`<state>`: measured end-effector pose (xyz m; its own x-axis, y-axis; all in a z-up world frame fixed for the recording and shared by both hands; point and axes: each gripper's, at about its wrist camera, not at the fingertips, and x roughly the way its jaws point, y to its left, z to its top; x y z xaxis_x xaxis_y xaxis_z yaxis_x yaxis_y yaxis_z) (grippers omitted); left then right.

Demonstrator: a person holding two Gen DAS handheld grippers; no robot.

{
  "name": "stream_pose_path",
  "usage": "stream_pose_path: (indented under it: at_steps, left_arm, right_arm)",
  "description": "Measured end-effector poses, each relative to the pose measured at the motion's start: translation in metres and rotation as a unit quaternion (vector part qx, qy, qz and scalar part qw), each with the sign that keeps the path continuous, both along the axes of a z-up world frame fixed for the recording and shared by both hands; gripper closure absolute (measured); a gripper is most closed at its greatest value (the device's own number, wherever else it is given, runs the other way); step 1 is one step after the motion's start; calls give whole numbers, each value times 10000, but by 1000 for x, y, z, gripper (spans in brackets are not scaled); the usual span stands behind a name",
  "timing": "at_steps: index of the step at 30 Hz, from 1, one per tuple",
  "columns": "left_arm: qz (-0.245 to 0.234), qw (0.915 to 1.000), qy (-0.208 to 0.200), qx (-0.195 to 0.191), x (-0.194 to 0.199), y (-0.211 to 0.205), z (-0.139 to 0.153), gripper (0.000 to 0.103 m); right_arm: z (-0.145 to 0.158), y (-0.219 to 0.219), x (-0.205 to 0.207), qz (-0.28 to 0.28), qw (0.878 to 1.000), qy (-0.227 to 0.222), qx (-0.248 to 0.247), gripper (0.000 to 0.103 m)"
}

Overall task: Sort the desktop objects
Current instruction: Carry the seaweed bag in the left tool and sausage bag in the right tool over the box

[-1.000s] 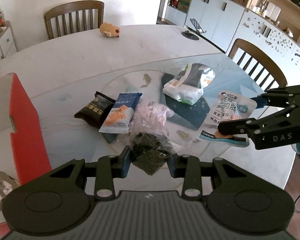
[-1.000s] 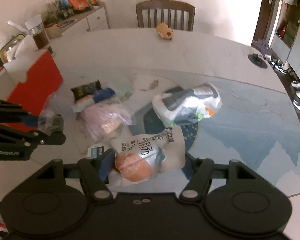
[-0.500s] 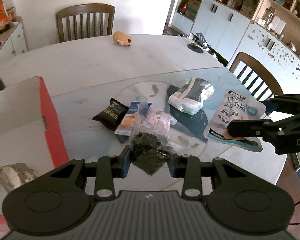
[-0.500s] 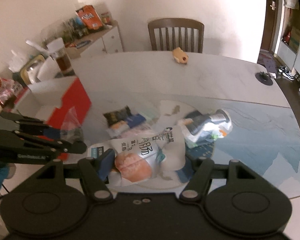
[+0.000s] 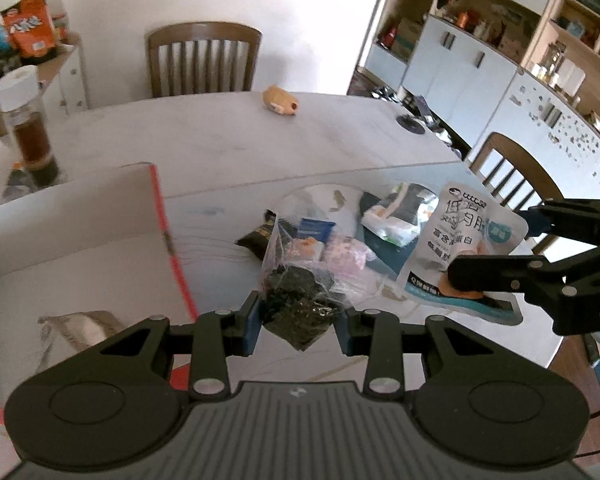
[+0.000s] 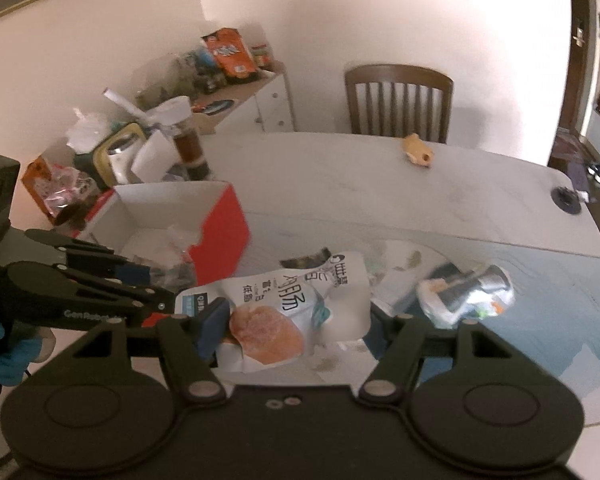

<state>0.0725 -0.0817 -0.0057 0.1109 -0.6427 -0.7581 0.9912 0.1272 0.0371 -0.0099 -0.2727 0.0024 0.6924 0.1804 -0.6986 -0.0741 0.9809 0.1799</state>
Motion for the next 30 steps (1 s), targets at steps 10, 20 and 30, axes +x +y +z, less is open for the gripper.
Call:
stream_pose_path:
  at_steps: [10,20,30]
  left_arm:
    - [415,9991,23,-104,33,34,16,67]
    - [768,9970,43,-2,71,61,23,67]
    - [1069,9942,-145,33,116,74,31,67]
  right_arm:
    - [10,39,12,335,9994,-75,11,35]
    - [7,93,37,785,9969,72,-32,35]
    - [6,129,64,1082,9940,43,-167,35]
